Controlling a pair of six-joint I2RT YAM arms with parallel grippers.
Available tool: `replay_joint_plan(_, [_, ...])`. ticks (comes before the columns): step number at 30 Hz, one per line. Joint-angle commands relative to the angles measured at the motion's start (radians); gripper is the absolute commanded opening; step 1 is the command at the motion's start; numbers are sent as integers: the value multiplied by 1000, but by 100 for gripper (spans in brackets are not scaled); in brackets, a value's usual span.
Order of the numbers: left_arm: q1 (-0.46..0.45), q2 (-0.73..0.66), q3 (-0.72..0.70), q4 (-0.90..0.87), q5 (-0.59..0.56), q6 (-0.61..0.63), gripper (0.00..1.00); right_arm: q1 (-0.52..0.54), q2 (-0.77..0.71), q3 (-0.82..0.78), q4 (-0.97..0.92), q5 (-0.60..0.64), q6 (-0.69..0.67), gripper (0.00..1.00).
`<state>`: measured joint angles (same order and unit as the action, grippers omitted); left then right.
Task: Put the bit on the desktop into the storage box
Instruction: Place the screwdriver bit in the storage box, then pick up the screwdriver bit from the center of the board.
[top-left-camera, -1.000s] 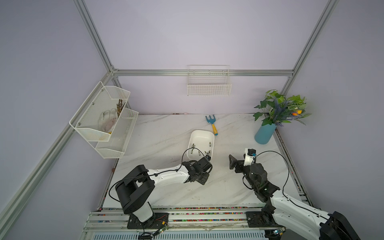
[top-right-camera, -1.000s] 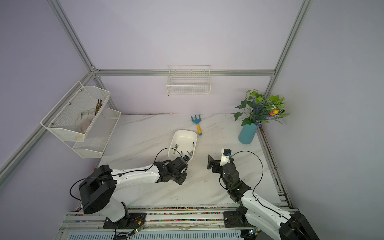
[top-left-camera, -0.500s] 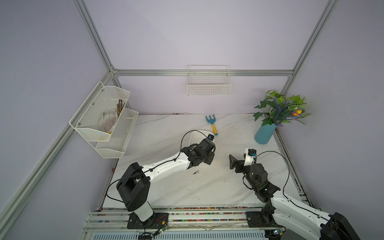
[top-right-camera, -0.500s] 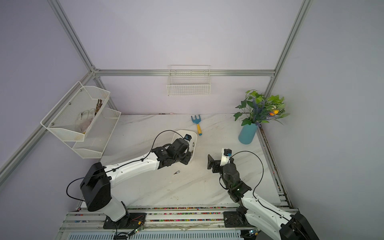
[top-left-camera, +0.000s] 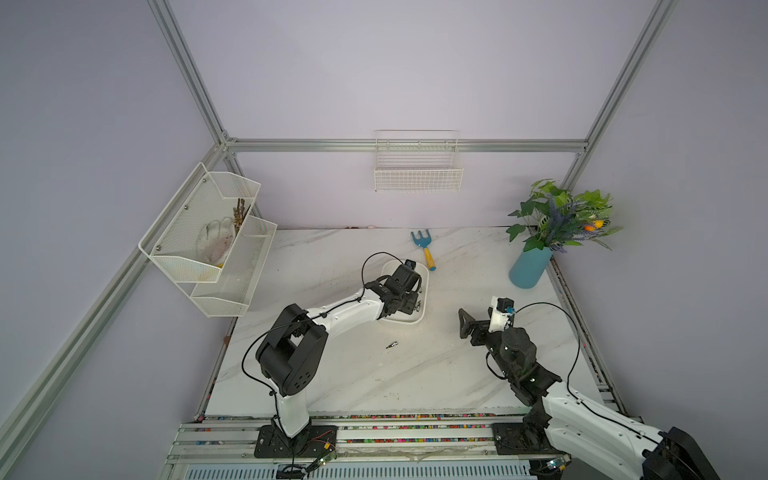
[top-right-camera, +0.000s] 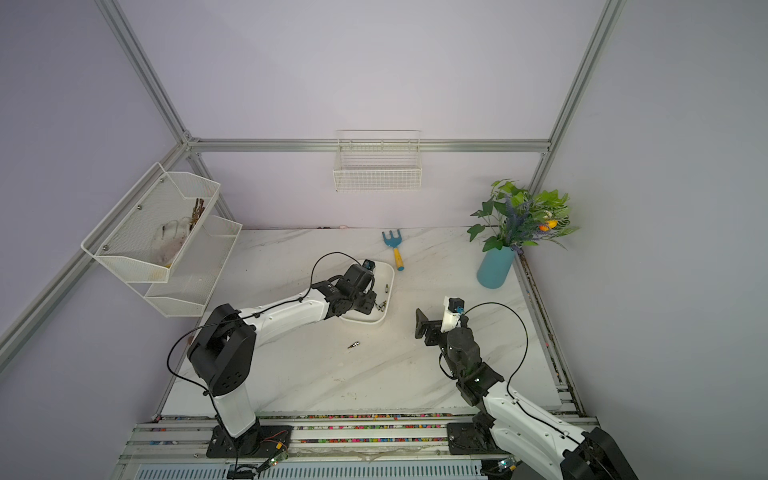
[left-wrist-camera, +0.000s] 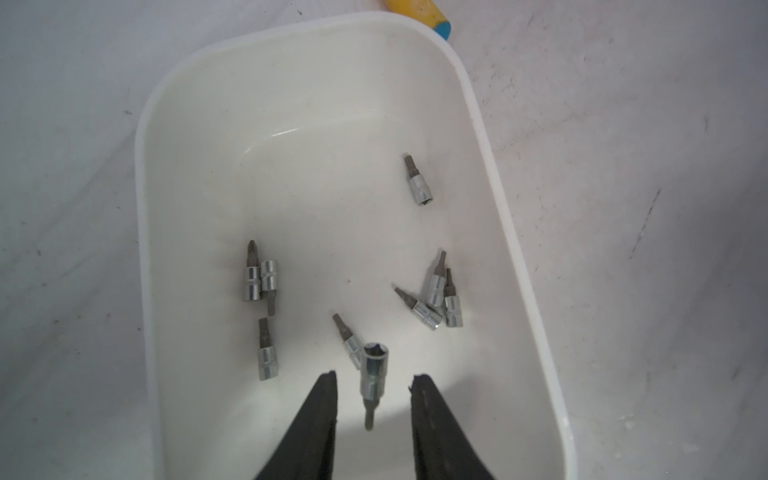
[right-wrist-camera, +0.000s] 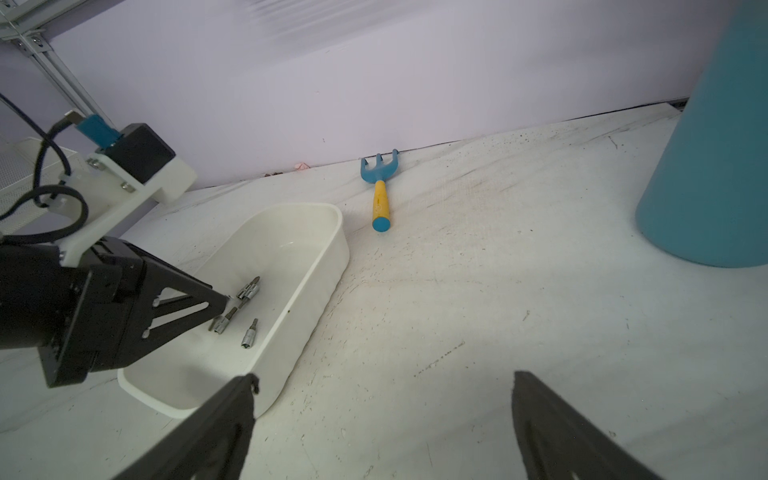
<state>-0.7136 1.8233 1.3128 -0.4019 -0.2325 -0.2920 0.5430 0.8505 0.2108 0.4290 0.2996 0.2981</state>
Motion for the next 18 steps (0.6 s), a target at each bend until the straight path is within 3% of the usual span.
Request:
replay_joint_plan(1, [4, -20, 18, 37, 16, 1, 49, -4, -14, -13, 28, 9, -1, 100])
replay_joint_plan(12, [4, -218, -123, 15, 75, -33, 75, -3, -13, -12, 32, -5, 1, 100])
replay_joint_plan(18, [-1, -329, -246, 13, 158, -36, 81, -4, -7, -11, 34, -5, 1, 100])
